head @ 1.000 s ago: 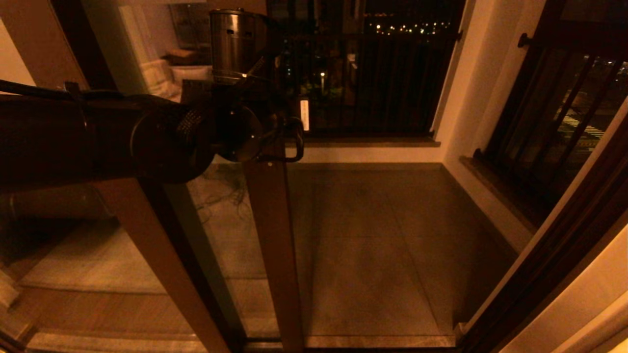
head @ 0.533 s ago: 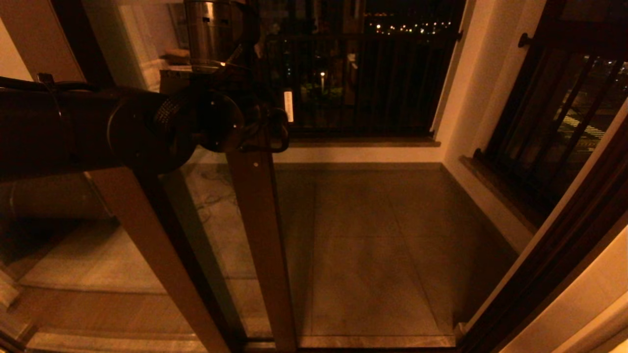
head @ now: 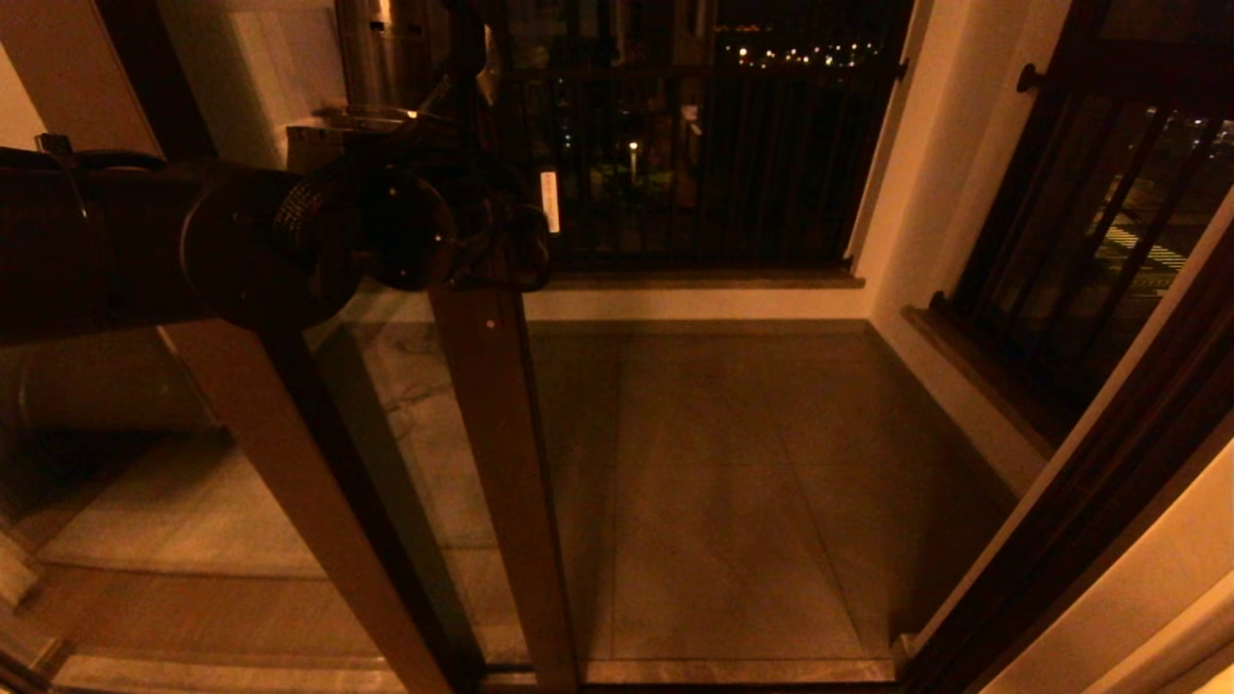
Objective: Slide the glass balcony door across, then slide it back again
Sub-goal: Open the slid door
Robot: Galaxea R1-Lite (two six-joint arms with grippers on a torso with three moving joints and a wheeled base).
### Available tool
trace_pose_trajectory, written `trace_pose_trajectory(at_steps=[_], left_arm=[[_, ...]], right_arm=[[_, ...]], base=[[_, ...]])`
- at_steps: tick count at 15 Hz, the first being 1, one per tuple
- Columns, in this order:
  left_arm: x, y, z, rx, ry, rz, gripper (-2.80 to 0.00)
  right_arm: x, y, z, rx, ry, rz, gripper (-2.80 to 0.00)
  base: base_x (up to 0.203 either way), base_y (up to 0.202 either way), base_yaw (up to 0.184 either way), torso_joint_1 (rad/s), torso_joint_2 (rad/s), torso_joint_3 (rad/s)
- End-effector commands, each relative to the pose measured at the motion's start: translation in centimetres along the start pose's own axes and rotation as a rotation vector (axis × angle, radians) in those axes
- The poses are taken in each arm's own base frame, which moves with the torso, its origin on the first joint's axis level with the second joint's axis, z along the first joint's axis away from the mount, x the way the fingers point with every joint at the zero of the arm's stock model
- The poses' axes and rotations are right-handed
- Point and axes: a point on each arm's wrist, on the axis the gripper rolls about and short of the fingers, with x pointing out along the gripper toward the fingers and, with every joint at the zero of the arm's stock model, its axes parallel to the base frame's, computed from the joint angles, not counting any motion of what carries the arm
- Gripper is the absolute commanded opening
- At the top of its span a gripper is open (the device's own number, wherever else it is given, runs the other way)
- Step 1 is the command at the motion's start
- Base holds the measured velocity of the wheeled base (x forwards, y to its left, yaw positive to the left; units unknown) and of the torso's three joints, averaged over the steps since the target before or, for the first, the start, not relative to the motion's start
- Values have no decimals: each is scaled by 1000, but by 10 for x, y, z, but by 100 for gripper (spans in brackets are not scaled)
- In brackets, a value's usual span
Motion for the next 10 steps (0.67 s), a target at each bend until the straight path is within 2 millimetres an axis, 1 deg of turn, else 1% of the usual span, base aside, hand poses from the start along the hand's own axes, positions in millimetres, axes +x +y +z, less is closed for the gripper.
trace_pose_trajectory(at_steps=[1,5,10], left_arm=[[0,5,2,-2,-8,21,-280],[0,7,2,0,-7,24,-280],[2,16,3,17,-8,50,-280]], right_arm=[[0,0,0,-1,2,1,-280],[0,0,0,-1,2,1,-280],[0,0,0,-1,2,1,-280]], base=[[0,0,0,0,0,0],[0,0,0,0,0,0],[0,0,0,0,0,0]])
